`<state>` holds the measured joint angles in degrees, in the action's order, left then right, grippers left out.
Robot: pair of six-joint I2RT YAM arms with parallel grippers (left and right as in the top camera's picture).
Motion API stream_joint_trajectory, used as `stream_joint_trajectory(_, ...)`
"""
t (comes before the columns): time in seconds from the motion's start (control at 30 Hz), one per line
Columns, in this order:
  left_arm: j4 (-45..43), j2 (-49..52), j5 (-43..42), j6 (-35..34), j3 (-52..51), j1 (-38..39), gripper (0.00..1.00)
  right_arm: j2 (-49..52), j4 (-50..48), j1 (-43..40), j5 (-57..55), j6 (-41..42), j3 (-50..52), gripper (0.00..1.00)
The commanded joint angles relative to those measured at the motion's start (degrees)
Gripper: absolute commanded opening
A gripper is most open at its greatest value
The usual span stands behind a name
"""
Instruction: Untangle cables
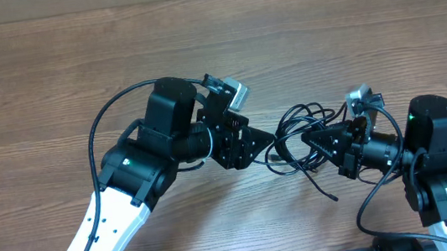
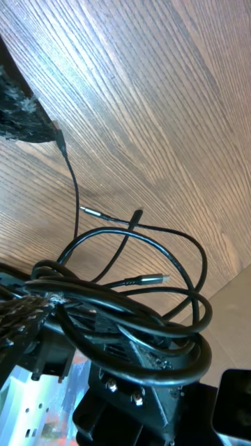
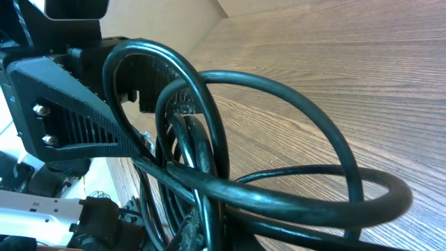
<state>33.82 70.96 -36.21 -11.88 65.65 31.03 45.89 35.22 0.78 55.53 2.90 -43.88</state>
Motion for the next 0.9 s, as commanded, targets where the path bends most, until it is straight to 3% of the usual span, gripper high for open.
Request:
stream_joint_trajectory(0.0,-0.46,0.5,0.81,-0.2,1.05,0.76,0.7,-0.74,-0.48,-0.2,1.16,0.04,-0.87,0.04)
stream_joint_trajectory(0.57,-4.31,5.62,1.22,-3.06,1.05,4.7,0.6,-0.74,-0.48,-0.22,1.09,0.04,-0.87,0.04)
stream_joint_trajectory(0.67,-4.33,6.34,0.59,-4.31,1.05,4.7,0.47,-0.74,-0.5,-0.22,1.07,0.04,-0.87,0.04)
stream_joint_trajectory(0.87,-4.33,6.93,0.66,-4.9,1.05,5.92,0.38,-0.74,-0.7,-0.2,1.16,0.09,-0.87,0.04)
